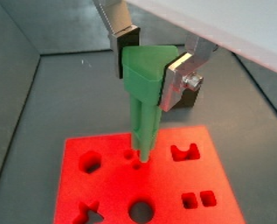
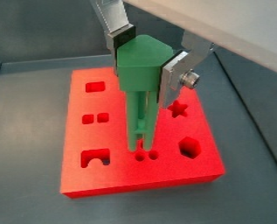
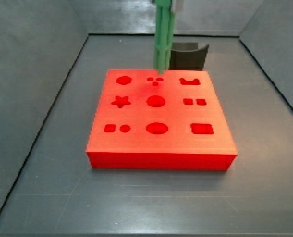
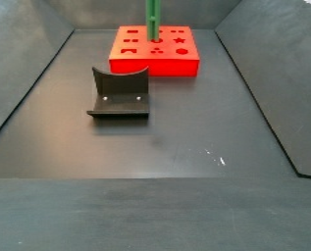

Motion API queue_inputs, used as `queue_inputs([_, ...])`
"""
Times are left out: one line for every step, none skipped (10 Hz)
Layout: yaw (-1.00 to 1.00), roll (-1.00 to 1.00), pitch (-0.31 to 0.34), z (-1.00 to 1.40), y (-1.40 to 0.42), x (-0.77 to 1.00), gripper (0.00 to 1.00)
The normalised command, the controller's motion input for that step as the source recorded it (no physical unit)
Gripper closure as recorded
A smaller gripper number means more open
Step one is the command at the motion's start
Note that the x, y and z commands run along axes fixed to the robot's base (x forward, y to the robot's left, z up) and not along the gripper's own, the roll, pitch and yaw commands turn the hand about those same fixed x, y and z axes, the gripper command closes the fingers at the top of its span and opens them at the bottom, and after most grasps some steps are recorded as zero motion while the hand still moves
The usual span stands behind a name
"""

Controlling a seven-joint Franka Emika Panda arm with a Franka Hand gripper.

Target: Insert the 3 prong object.

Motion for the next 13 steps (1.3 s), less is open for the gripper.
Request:
queue_inputs([0.05, -0.23, -0.107, -0.26, 0.0, 0.0, 1.0])
queue_inputs([0.05, -0.2, -0.076, -0.09, 0.0, 0.0, 1.0])
queue_inputs([0.05, -0.03, -0.027, -0.05, 0.09, -0.08, 1.0])
queue_inputs([0.04, -0.05, -0.027, -0.03, 0.17, -0.12, 1.0])
queue_inputs([0.06, -0.1, -0.061, -0.1, 0.19, -0.12, 1.0])
queue_inputs([0.12, -0.11, -0.063, -0.07, 0.01, -0.03, 1.0])
queue_inputs([0.11, -0.07, -0.063, -0.09, -0.03, 0.0, 1.0])
queue_inputs([0.08, -0.04, -0.076, -0.13, -0.05, 0.0, 1.0])
queue_inputs([0.05, -0.03, -0.094, -0.16, 0.0, -0.01, 1.0])
queue_inputs([0.02, -0.03, -0.13, -0.23, 0.0, -0.07, 1.0])
queue_inputs([0.0, 0.0, -0.12, -0.23, 0.0, -0.15, 1.0])
queue_inputs([0.0, 0.0, -0.083, -0.16, 0.01, -0.22, 1.0])
queue_inputs([0.0, -0.01, -0.033, -0.04, 0.02, -0.22, 1.0])
